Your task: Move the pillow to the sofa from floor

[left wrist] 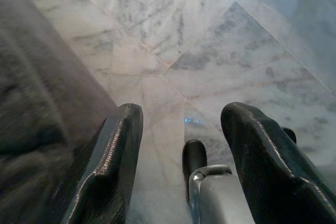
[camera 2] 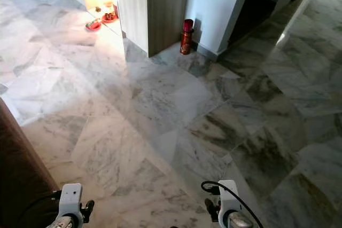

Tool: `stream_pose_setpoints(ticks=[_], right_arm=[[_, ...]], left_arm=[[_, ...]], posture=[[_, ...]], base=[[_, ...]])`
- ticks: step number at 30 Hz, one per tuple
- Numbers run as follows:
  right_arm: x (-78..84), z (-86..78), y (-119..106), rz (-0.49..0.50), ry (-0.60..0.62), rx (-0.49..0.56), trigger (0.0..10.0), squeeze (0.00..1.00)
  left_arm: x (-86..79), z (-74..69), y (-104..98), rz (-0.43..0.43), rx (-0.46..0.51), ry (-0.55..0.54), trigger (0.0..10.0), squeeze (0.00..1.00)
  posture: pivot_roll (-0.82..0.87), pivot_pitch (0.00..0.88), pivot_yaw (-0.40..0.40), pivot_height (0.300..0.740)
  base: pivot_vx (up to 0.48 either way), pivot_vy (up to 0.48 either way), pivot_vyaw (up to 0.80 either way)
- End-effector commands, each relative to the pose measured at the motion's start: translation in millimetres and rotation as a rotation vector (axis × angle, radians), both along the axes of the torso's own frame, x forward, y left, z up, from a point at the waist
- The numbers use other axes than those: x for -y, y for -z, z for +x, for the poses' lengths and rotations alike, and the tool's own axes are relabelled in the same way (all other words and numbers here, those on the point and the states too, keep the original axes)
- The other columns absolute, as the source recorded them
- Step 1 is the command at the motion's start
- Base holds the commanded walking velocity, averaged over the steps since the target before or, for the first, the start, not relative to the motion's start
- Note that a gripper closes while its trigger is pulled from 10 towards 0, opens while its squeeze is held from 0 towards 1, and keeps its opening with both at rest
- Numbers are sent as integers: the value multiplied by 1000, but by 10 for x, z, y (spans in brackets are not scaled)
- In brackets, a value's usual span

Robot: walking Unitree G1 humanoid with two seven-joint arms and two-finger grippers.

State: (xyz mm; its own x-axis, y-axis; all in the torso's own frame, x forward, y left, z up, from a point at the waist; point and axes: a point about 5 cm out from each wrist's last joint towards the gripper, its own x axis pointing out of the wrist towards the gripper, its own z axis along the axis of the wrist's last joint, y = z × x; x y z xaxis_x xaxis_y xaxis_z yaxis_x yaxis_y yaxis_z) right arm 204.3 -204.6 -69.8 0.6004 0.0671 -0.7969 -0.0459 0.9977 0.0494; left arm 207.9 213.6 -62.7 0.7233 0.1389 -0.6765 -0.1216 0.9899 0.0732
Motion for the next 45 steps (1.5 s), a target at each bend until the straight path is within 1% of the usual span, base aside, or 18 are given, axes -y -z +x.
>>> stream_pose_setpoints(ticks=[1, 7, 10, 15, 17, 20, 23, 24, 27, 29, 34, 38, 41, 45], right_arm=[[1, -49, 27, 12, 32, -8, 10000, 0], [-116, -34, 42, 36, 67, -5, 10000, 0], [-154, -25, 44, 40, 73, -4, 10000, 0], [-172, -32, 52, 32, 90, -7, 10000, 0], [-168, -42, 58, 23, 95, -9, 10000, 0], [-151, -47, 59, 12, 113, -7, 10000, 0], [-104, -27, 42, -12, 121, 5, 10000, 0], [-104, -27, 42, -12, 121, 5, 10000, 0], [-37, -8, 22, -26, 158, 14, 10000, 0], [-17, 5, 12, -29, 171, 17, 10000, 0], [4, 26, -2, -33, 170, 17, 10000, 0], [11, 26, -3, -35, 166, 17, 10000, 0], [17, 20, -2, -34, 161, 18, 10000, 0], [29, 14, -2, -36, 144, 17, 10000, 0]], left_arm=[[-22, -69, 35, -5, -20, -3, 10000, 0], [-125, -50, 6, 32, -34, 40, 10000, 0], [-157, -44, -3, 37, -41, 48, 10000, 0], [-159, -53, 3, 6, -42, 33, 10000, 0], [-138, -66, 15, -29, -40, 22, 10000, 0], [-118, -66, 19, -47, -38, 23, 10000, 0], [-54, -32, 8, -86, -18, 51, 10000, 0], [-54, -32, 8, -86, -18, 51, 10000, 0], [31, 20, -9, -94, -13, 131, 10000, 0], [55, 46, -22, -97, -5, 153, 10000, 0], [76, 71, -34, -117, 7, 145, 10000, 0], [74, 64, -26, -109, -3, 143, 10000, 0], [58, 46, -13, -92, -15, 118, 10000, 0], [66, 33, -4, -99, -13, 102, 10000, 0]], posture=[[181, 98, -24, 740], [157, 87, 24, 740], [144, 84, 36, 740], [117, 71, 44, 740], [91, 62, 41, 740], [71, 54, 37, 740], [35, 45, 27, 740], [35, 45, 27, 740], [43, 43, 16, 740], [44, 47, 11, 740], [53, 46, 1, 740], [54, 38, -4, 740], [56, 33, -13, 740], [63, 27, -22, 740]], base=[[0, 0, 0], [0, 0, 0], [0, 0, 0], [0, 0, 0], [0, 0, 0], [0, 0, 0], [0, 0, 0], [0, 0, 0], [0, 0, 0], [0, 0, 0], [0, 0, 0], [0, 0, 0], [0, 0, 0], [0, 0, 0]])
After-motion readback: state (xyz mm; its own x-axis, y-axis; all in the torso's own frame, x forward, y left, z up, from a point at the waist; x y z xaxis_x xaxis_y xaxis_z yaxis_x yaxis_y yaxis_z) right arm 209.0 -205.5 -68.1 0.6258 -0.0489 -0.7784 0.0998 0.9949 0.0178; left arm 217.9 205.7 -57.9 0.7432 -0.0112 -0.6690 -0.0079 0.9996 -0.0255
